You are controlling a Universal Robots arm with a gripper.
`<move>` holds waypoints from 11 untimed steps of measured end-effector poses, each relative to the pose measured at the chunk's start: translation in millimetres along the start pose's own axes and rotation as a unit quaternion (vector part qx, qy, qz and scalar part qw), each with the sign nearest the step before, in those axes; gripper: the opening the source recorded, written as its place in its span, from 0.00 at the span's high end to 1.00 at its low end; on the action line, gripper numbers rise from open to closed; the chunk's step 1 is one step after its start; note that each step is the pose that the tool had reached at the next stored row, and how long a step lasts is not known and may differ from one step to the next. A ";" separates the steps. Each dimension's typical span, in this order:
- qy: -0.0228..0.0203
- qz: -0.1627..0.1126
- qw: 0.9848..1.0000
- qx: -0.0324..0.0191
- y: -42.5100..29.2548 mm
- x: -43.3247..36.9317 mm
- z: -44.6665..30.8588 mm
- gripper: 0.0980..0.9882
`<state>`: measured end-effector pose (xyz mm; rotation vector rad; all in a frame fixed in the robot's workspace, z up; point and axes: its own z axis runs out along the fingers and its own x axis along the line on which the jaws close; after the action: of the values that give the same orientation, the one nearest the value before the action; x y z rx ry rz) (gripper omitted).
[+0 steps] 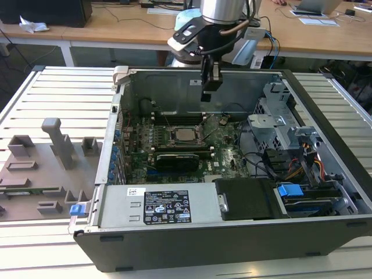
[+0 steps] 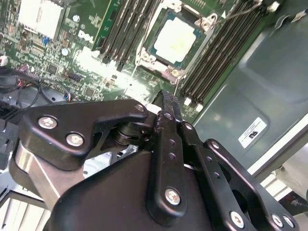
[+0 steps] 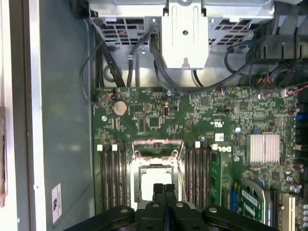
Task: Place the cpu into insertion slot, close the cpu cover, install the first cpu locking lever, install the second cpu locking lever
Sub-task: 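Close the cpu cover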
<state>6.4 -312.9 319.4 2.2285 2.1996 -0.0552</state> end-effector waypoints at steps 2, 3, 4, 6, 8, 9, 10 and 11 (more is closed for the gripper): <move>-0.001 0.000 1.000 0.000 3.9 0.1 -0.1 0.99; -0.001 0.000 1.000 0.000 5.8 0.1 -0.2 0.99; -0.001 0.000 1.000 0.000 7.8 0.1 -0.2 0.99; -0.001 0.000 1.000 0.000 11.9 0.2 -0.2 0.99; -0.002 0.000 1.000 0.000 15.0 0.3 -0.2 0.99; -0.002 0.000 1.000 0.000 17.6 0.4 -0.3 0.99; -0.002 0.000 1.000 0.000 18.8 0.4 -0.3 0.99; -0.002 0.000 1.000 0.000 19.9 0.4 -0.3 0.99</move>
<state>26.3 -312.7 319.4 2.2268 2.1977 -0.0593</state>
